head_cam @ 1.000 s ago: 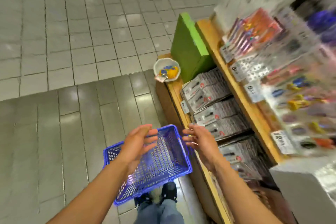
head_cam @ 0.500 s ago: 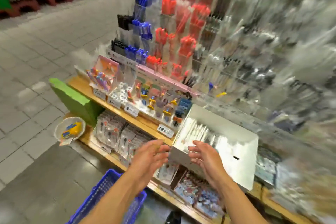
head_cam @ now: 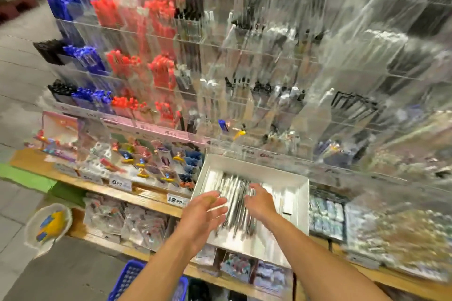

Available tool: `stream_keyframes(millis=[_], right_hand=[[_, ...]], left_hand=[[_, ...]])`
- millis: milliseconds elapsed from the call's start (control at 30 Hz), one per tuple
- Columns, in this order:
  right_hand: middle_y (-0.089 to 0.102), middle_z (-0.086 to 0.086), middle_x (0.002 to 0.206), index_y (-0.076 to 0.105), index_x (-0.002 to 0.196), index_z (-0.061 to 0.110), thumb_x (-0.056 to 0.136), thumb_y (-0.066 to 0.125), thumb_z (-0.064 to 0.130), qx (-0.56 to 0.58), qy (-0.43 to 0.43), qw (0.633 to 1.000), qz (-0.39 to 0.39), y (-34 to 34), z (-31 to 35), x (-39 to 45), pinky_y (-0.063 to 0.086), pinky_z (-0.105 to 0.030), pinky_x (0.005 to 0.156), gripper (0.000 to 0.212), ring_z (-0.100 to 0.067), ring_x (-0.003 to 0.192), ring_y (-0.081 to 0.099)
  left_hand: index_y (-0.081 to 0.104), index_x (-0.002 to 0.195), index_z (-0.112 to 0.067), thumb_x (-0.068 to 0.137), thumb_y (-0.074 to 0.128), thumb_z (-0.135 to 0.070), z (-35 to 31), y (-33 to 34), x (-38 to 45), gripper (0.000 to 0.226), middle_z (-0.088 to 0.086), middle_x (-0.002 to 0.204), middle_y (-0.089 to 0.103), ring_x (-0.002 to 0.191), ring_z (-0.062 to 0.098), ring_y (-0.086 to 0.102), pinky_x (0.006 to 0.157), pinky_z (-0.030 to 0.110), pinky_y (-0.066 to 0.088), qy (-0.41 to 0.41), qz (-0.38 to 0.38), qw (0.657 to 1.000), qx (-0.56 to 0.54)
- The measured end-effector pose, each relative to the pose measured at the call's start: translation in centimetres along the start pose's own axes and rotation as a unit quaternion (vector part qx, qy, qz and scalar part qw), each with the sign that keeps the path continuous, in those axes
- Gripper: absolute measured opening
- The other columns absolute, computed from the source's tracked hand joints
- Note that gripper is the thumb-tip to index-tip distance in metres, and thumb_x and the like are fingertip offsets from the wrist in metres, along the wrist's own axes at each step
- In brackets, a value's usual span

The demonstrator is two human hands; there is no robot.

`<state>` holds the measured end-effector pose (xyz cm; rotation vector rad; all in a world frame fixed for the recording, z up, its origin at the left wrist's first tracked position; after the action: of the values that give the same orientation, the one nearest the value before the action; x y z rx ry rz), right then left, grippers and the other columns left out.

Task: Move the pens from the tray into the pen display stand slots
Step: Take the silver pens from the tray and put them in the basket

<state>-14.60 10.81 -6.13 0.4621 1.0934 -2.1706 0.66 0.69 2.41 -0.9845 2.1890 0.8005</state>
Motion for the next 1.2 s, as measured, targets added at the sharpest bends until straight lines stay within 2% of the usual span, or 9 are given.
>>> stream_keyframes(millis=[100, 367, 533, 600, 700, 800, 967, 1100, 1200], right_hand=[[0.059, -0.009, 0.130, 0.044, 0.138, 0.018, 0.095, 0.053, 0.030, -0.121, 0.004, 0.993, -0.005, -0.1, 1.4, 2.0, 0.049, -0.034, 0.091, 0.045, -0.030, 0.114, 0.059], [0.067, -0.007, 0.112, 0.063, 0.110, 0.012, 0.094, 0.051, 0.031, -0.193, 0.079, 0.978, 0.006, 0.8, 2.5, 4.3, 0.050, -0.030, 0.078, 0.027, -0.028, 0.100, 0.065], [0.060, -0.003, 0.064, 0.054, 0.059, 0.015, 0.089, 0.058, 0.032, -0.127, 0.088, 0.988, -0.015, 0.9, 1.7, 3.8, 0.042, -0.025, 0.056, 0.034, -0.021, 0.061, 0.057], [0.054, -0.004, 0.056, 0.046, 0.052, 0.016, 0.086, 0.056, 0.026, -0.085, 0.076, 0.993, -0.028, 0.9, 1.2, 3.4, 0.040, -0.028, 0.054, 0.037, -0.020, 0.054, 0.052], [0.062, -0.009, 0.060, 0.053, 0.055, 0.014, 0.090, 0.055, 0.026, -0.035, 0.053, 0.997, -0.038, 0.3, 0.7, 2.5, 0.044, -0.025, 0.054, 0.037, -0.017, 0.052, 0.053], [0.058, -0.005, 0.063, 0.060, 0.063, 0.010, 0.095, 0.055, 0.028, -0.007, 0.019, 0.999, -0.038, -0.3, 0.6, 1.3, 0.036, -0.018, 0.050, 0.036, -0.016, 0.057, 0.052], [0.050, 0.003, 0.068, 0.045, 0.067, 0.017, 0.101, 0.048, 0.026, 0.037, -0.010, 0.999, -0.032, -1.5, 1.3, -1.1, 0.034, -0.025, 0.055, 0.036, -0.014, 0.061, 0.045], [0.058, 0.000, 0.076, 0.056, 0.094, 0.014, 0.100, 0.050, 0.023, 0.143, -0.024, 0.989, -0.026, -2.3, 2.1, -3.0, 0.045, -0.024, 0.060, 0.012, -0.014, 0.064, 0.054], [0.063, -0.004, 0.077, 0.054, 0.110, 0.011, 0.098, 0.055, 0.019, 0.257, -0.030, 0.966, 0.012, -2.5, 2.9, -4.0, 0.050, -0.024, 0.060, 0.015, -0.012, 0.061, 0.060]], left_hand=[[0.063, 0.115, -0.011, 0.102, 0.048, -0.015, -0.5, 0.4, 1.4, 0.021, 0.007, 0.102, 0.076, 0.096, 0.025, 0.072, 0.073, 0.031, 0.056, -0.013, 0.005, 0.999, 0.045], [0.064, 0.115, -0.016, 0.104, 0.044, -0.018, -1.6, -0.2, 4.4, 0.023, 0.006, 0.108, 0.074, 0.102, 0.025, 0.070, 0.077, 0.031, 0.058, -0.040, 0.037, 0.993, 0.108], [0.064, 0.115, -0.015, 0.104, 0.042, -0.016, -1.5, -0.5, 5.3, 0.024, 0.007, 0.109, 0.074, 0.105, 0.027, 0.068, 0.084, 0.034, 0.058, -0.062, 0.053, 0.990, 0.117], [0.064, 0.115, -0.015, 0.104, 0.043, -0.016, -1.6, -0.3, 5.5, 0.024, 0.007, 0.109, 0.073, 0.106, 0.027, 0.068, 0.083, 0.033, 0.058, -0.066, 0.059, 0.989, 0.122], [0.065, 0.116, -0.014, 0.104, 0.044, -0.016, -1.7, 0.1, 5.7, 0.024, 0.009, 0.111, 0.072, 0.107, 0.028, 0.067, 0.085, 0.035, 0.057, -0.070, 0.066, 0.988, 0.123], [0.065, 0.115, -0.014, 0.104, 0.045, -0.015, -1.9, 0.4, 5.6, 0.023, 0.010, 0.113, 0.071, 0.105, 0.027, 0.067, 0.085, 0.035, 0.057, -0.065, 0.070, 0.988, 0.122], [0.064, 0.115, -0.014, 0.104, 0.045, -0.015, -2.3, 0.8, 5.2, 0.023, 0.010, 0.113, 0.071, 0.106, 0.028, 0.066, 0.079, 0.034, 0.055, -0.054, 0.073, 0.989, 0.115], [0.064, 0.115, -0.015, 0.103, 0.046, -0.016, -2.3, 1.0, 4.8, 0.022, 0.009, 0.114, 0.070, 0.107, 0.028, 0.065, 0.080, 0.034, 0.054, -0.036, 0.082, 0.988, 0.126], [0.063, 0.114, -0.017, 0.101, 0.049, -0.019, -2.1, 1.2, 4.5, 0.020, 0.007, 0.113, 0.070, 0.103, 0.023, 0.065, 0.078, 0.032, 0.051, -0.021, 0.097, 0.981, 0.165]])
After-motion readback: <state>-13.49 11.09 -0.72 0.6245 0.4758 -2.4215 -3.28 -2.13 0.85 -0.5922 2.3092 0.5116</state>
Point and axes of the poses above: each hand's wrist, its own x-axis towards the middle knuckle, its own y-axis out of the palm, z = x × y, the point moved 1 cm from there along x, towards the middle knuckle
